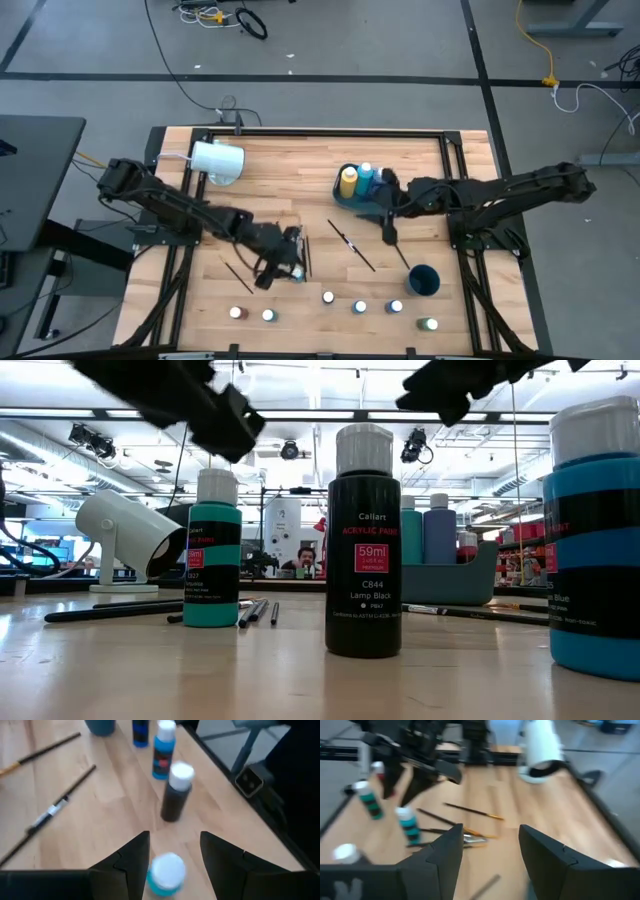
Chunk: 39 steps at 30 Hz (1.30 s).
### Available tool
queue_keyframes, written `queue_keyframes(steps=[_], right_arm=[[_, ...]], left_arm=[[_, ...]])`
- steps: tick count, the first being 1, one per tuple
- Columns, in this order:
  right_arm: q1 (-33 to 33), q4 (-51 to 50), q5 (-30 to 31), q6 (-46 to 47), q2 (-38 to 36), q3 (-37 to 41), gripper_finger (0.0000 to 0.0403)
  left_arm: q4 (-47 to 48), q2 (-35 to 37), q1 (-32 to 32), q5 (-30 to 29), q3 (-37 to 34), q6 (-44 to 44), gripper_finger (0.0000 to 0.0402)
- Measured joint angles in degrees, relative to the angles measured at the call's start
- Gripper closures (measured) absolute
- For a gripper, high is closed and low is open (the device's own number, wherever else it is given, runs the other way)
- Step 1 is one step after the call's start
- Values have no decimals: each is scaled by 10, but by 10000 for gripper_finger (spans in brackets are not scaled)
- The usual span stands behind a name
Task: Pick & Place Paint Supplies
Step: Put the small light blue paint bottle into the bin
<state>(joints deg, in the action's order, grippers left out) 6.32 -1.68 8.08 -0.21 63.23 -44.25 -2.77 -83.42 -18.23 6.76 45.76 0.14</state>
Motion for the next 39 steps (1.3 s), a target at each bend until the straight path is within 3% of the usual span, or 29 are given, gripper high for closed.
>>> queue_keyframes(steps=[9,15,23,32,39], right_arm=[[32,128,-15,-7,110,0,206],[33,176,-15,-12,153,0,206],[33,187,4,-16,167,0,206],[32,194,5,-35,167,0,206],[32,194,5,-35,167,0,206]], left_arm=[[-59,0,-49,-133,-56,-69,208],[-90,0,-52,-119,-72,-102,184],[-94,-1,-50,-137,-74,-82,172],[-146,-63,-50,-133,-74,-69,173],[-152,-73,-50,-136,-74,-70,201]])
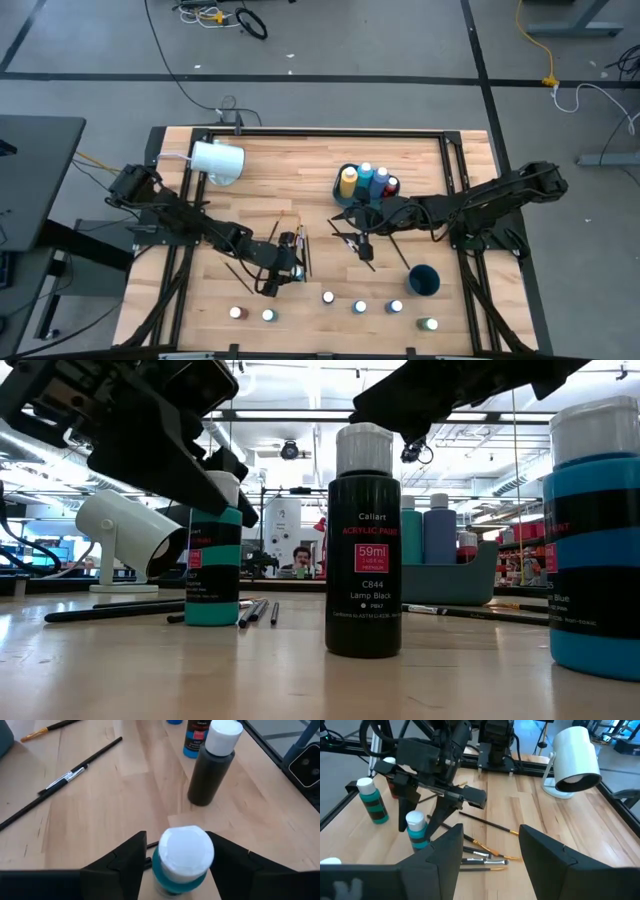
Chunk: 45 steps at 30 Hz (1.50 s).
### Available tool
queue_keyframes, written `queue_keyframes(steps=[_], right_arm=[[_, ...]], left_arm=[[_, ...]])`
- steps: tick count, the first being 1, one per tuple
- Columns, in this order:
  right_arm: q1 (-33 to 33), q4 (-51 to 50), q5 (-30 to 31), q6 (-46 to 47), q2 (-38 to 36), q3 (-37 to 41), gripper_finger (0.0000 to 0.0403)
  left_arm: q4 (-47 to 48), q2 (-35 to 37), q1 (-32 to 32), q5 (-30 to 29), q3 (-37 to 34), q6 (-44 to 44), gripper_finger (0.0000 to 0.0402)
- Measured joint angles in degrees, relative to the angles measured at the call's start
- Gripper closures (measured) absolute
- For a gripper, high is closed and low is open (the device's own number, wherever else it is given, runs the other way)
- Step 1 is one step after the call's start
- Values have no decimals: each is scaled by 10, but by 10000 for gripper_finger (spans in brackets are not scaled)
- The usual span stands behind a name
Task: Pick & Place Paint Supplies
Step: Put the small light blue paint bottle into the bin
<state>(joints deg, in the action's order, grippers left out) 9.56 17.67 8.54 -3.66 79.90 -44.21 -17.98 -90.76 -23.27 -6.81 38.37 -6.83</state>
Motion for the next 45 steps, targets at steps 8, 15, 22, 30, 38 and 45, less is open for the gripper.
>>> queue_keyframes(steps=[8,15,22,30,38,45], right_arm=[[0,-4,0,0,0,0,206],[0,-8,0,1,0,0,206],[3,-35,1,1,-9,0,206],[30,-243,111,13,-118,0,206],[47,-355,214,69,-207,0,206],[47,-362,191,62,-202,0,206]], left_arm=[[-22,0,0,-1,0,0,251],[-24,0,2,-1,21,0,276],[-19,0,38,7,75,17,273],[-22,0,134,-11,151,74,275],[-35,-49,255,39,205,126,274],[-49,-125,320,43,230,117,270]])
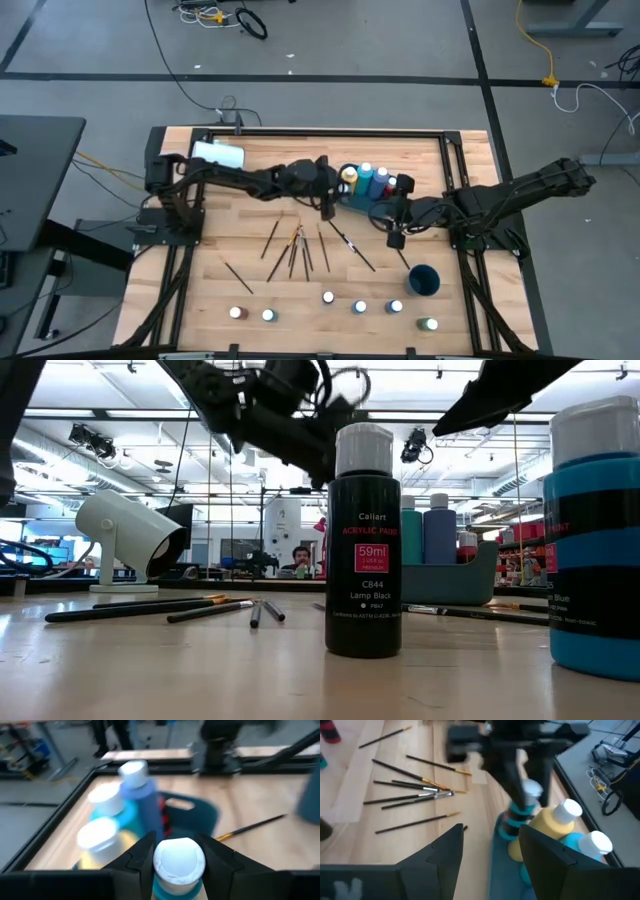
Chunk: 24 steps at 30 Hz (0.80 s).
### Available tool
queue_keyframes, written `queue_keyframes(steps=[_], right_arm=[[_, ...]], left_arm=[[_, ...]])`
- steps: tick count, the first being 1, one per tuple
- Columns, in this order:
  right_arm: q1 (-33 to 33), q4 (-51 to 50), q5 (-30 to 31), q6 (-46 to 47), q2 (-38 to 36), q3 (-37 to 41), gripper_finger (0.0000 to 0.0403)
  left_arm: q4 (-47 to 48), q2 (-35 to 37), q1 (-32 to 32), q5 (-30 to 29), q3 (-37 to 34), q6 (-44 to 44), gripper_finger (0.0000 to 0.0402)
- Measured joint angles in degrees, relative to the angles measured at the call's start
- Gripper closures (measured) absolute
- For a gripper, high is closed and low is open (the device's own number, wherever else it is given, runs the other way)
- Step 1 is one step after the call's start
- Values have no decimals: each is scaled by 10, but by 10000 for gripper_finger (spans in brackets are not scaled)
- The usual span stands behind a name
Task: Pick & Place Paint Supplies
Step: Put the small light blue paint bottle into the bin
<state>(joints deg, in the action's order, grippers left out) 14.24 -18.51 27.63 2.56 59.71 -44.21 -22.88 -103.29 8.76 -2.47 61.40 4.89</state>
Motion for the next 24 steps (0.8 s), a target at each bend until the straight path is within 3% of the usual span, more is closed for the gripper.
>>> queue_keyframes(steps=[6,20,24], right_arm=[[0,-11,-4,-1,0,0,206],[0,-8,-1,-4,0,0,206],[0,-6,-1,-4,0,0,206]], left_arm=[[9,-10,24,22,-3,-42,276],[-10,-57,22,-4,-16,-59,275],[-1,-58,22,-27,-16,-55,257]])
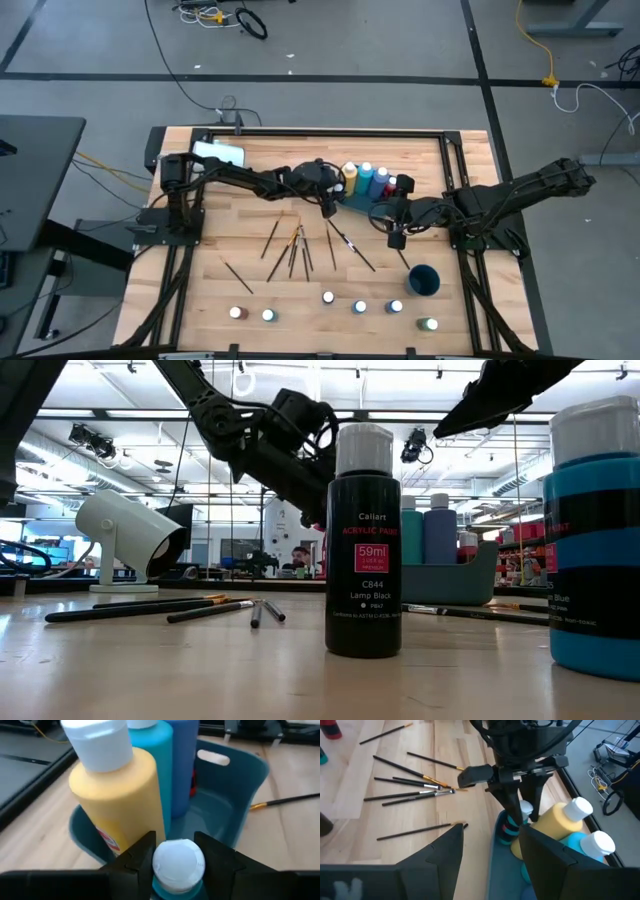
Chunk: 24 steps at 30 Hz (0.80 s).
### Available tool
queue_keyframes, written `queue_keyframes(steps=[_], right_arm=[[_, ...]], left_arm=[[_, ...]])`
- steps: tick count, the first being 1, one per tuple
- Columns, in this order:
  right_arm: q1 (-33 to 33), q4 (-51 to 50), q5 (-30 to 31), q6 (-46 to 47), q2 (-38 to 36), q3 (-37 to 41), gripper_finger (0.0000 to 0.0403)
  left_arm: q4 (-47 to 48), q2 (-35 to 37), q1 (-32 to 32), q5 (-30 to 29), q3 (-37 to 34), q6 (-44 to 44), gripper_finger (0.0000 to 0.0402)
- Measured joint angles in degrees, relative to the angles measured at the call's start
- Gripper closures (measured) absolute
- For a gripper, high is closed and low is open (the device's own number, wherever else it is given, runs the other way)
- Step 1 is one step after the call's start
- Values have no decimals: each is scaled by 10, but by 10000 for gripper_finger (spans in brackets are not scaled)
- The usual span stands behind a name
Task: Pick & Place Paint Supplies
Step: Put the small light blue paint bottle into the bin, then put the small blue paint bottle into the bin
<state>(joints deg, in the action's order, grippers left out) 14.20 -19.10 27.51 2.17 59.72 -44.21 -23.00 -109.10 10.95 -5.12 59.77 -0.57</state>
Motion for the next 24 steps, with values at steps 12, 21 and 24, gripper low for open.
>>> queue_keyframes(steps=[12,21,24], right_arm=[[0,-2,0,3,0,0,206],[0,-1,-11,11,0,0,206],[0,-1,-44,23,0,0,206]], left_arm=[[-11,0,0,0,0,40,242],[-5,55,-16,43,0,40,250],[-5,91,-30,60,0,35,252]])
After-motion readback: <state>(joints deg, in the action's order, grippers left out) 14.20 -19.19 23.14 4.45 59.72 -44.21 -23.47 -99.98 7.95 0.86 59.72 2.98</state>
